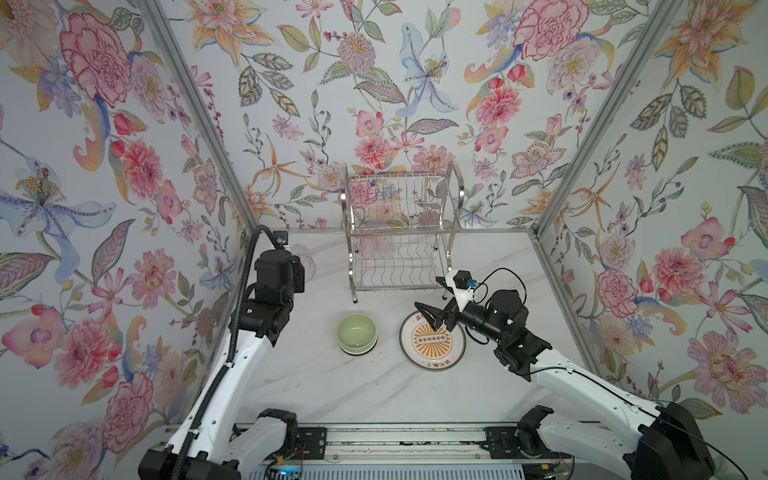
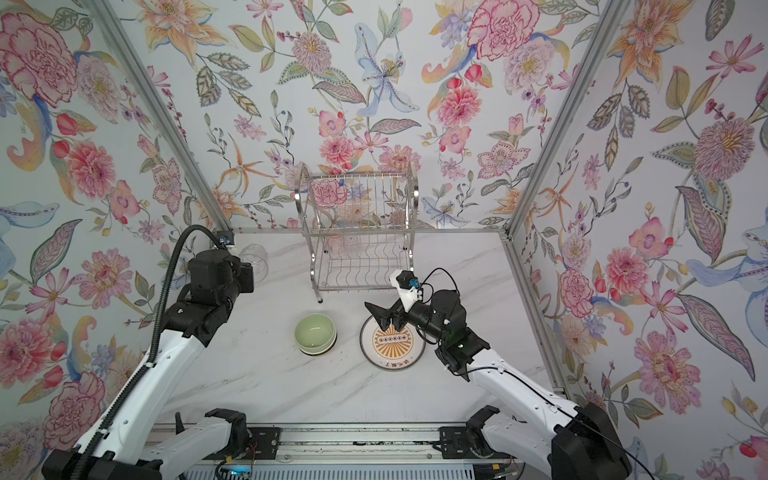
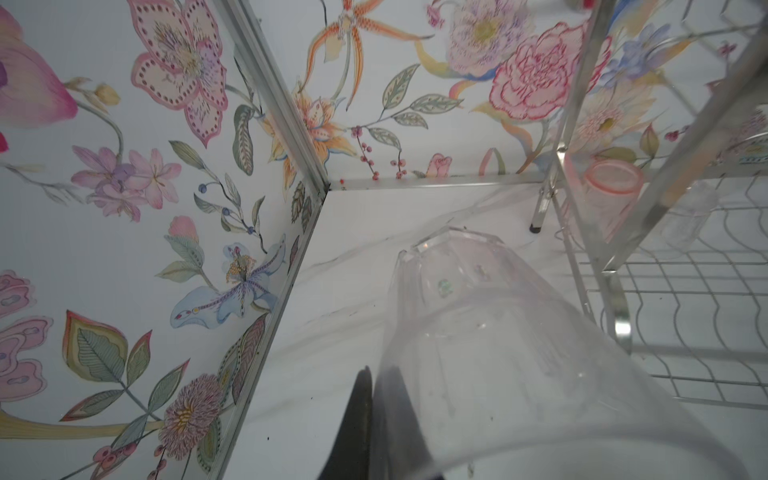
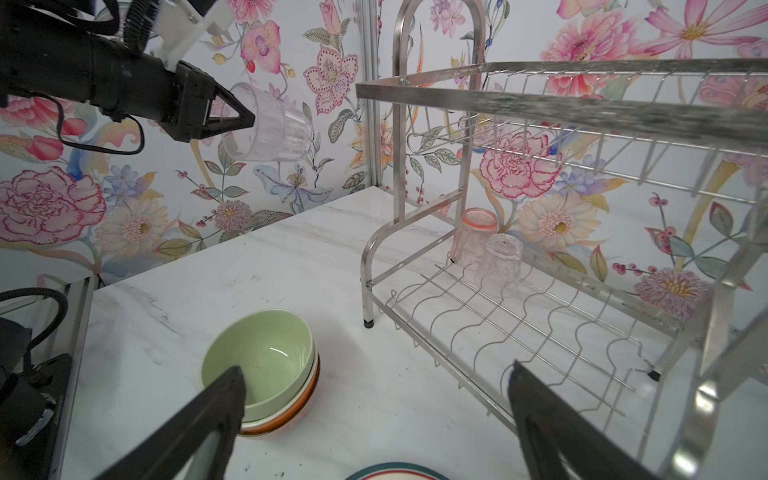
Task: Unload the mixed dishes from the dish rack
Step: 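Lower the large clear glass onto the table with left while right withdraws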
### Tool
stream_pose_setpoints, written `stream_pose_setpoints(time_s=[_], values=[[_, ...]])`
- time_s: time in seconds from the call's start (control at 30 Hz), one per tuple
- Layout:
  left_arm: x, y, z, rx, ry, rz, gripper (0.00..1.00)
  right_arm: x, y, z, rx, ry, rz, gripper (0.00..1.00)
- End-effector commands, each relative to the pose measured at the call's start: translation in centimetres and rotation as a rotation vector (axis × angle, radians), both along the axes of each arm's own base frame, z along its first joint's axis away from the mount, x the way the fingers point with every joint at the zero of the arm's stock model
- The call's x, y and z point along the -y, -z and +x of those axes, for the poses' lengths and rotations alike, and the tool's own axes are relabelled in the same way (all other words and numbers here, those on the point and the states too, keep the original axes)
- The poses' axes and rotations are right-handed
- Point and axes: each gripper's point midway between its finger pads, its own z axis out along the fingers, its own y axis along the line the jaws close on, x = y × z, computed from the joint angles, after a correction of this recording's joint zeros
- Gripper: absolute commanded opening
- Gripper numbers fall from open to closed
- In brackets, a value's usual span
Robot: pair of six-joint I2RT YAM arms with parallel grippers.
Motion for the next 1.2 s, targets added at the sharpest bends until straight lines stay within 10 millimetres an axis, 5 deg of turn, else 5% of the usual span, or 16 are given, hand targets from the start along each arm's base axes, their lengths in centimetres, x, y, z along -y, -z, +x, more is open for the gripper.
stream_pose_setpoints(time_s=[0.0, 0.27, 0.57, 1.17], values=[[-0.7, 2.3, 0.2, -0.145, -0.004, -0.037, 0.0, -0.7, -0.9, 0.0, 0.012, -0.024, -0.02, 0.99], [-5.9, 7.3, 1.2, -0.337, -0.109, 0.008, 0.0, -1.8, -0.2, -1.2, -0.015, -0.074, -0.056, 0.99], [-9.5, 12.9, 1.3, -0.571, -0.134, 0.028, 0.0, -1.5, 0.2, -1.4, -0.007, -0.064, -0.101, 0.99], [-12.3, 19.6, 3.4, -0.711, -0.097, -0.083, 0.0, -0.7, 0.7, -0.8, -0.034, 0.013, -0.136, 0.99]])
